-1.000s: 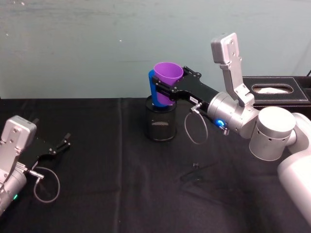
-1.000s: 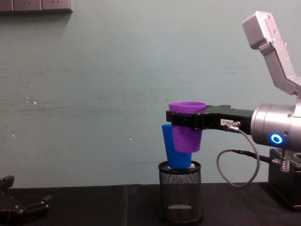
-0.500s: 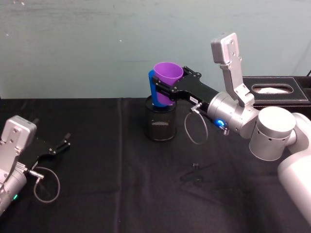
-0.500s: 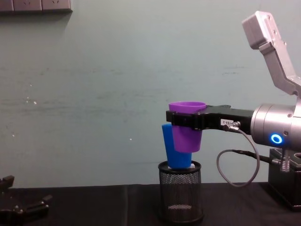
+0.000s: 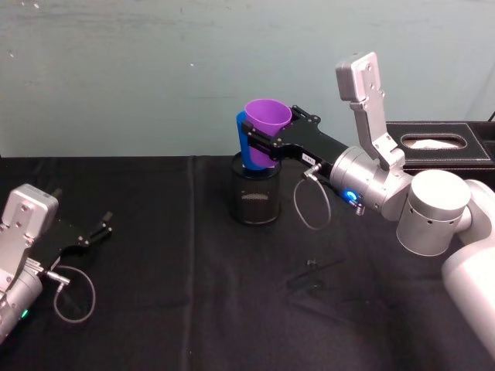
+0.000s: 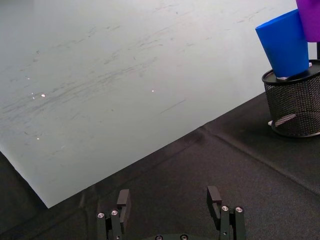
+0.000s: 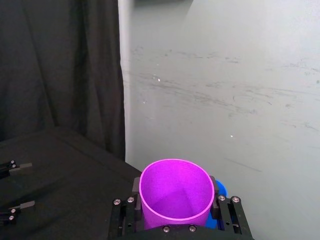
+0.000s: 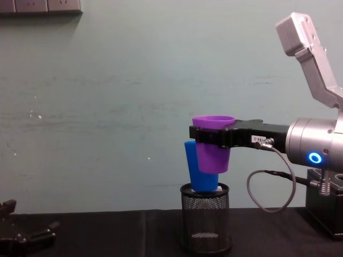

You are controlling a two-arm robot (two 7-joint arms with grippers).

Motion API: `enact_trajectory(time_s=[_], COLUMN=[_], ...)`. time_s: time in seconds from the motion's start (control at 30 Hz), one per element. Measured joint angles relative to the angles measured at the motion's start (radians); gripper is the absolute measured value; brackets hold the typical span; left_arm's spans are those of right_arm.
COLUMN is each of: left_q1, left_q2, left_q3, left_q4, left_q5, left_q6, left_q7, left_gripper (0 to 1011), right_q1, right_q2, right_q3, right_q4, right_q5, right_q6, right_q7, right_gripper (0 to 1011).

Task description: Pick up one cup with a gripper and tap it against the other cup.

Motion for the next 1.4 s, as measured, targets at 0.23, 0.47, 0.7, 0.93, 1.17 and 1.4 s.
enact_trajectory(time_s=[0.23,0.47,0.7,0.93,1.17,1.4], left_q1=[0.000,0.000,0.000,0.000,0.000,0.000], left_q2=[0.000,0.000,0.000,0.000,0.000,0.000], left_q3=[0.000,0.000,0.000,0.000,0.000,0.000], left_q4=[0.000,0.000,0.000,0.000,0.000,0.000], left_q5=[0.000,0.000,0.000,0.000,0.000,0.000], left_q6=[0.000,0.000,0.000,0.000,0.000,0.000], left_q7=[0.000,0.000,0.000,0.000,0.000,0.000], left_gripper=[1000,1000,1000,1000,1000,1000], right_q1=[0.000,0.000,0.000,0.000,0.000,0.000], right_q2=[0.000,0.000,0.000,0.000,0.000,0.000], right_q3=[0.000,0.000,0.000,0.000,0.000,0.000], right_q4=[0.000,0.000,0.000,0.000,0.000,0.000], right_q5=[0.000,0.000,0.000,0.000,0.000,0.000], right_q6=[0.000,0.000,0.000,0.000,0.000,0.000], right_q7=[0.000,0.000,0.000,0.000,0.000,0.000], right_gripper=[741,741,741,741,741,741])
